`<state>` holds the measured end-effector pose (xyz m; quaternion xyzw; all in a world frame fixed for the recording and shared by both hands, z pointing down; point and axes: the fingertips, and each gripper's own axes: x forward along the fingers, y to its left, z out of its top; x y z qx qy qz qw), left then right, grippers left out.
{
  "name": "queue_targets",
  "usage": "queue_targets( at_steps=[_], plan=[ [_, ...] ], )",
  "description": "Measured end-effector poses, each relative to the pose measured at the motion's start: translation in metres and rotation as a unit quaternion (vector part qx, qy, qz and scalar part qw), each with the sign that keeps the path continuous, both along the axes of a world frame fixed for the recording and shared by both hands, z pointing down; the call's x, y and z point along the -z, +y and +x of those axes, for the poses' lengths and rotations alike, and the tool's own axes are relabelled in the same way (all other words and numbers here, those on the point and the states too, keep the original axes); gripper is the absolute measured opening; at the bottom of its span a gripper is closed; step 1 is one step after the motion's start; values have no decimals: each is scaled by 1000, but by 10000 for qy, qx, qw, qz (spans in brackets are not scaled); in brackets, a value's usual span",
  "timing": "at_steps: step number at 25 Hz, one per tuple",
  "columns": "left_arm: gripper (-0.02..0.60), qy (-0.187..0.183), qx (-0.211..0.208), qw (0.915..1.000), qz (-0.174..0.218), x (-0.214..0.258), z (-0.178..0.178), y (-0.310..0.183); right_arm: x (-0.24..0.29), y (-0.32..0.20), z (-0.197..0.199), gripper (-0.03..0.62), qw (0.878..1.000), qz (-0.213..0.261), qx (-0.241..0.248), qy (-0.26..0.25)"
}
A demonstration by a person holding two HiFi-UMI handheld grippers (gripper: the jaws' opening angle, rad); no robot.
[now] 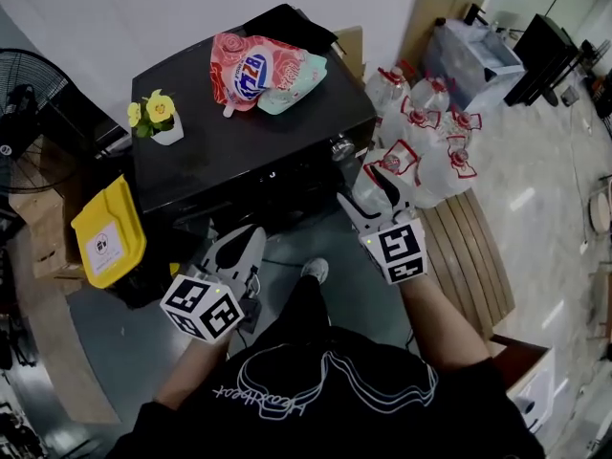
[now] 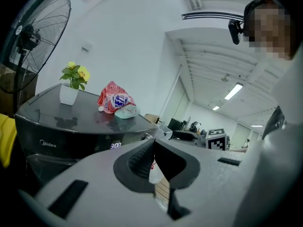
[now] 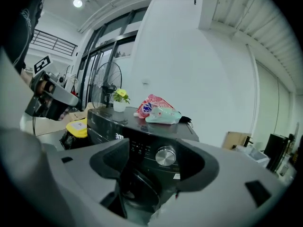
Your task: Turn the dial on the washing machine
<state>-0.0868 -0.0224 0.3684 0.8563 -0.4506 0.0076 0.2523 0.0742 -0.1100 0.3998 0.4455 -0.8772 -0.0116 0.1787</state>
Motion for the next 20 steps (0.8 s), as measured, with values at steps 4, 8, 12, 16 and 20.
queue_targets(
  at_steps=[4, 8, 12, 16, 20],
  plan=[
    [5, -23, -34, 9999, -103, -9, 1, -14, -20, -26, -1, 301, 9999, -14, -86, 144],
    [5, -41, -27, 9998, -191, -22, -1, -25, -45, -50, -4, 301, 9994, -95, -105, 305],
    [5, -8, 39, 9995, -299, -33, -8, -33, -64, -70, -5, 299, 9988, -170, -234, 396],
    [5, 3, 77, 9991, -423, -46, -14, -35, -82, -83, -7, 295, 9981, -220, -303, 482],
    [5, 22, 83, 9982, -592, -56, -19, -36, -92, -96, -8, 287, 9974, -141, -371, 607]
  ],
)
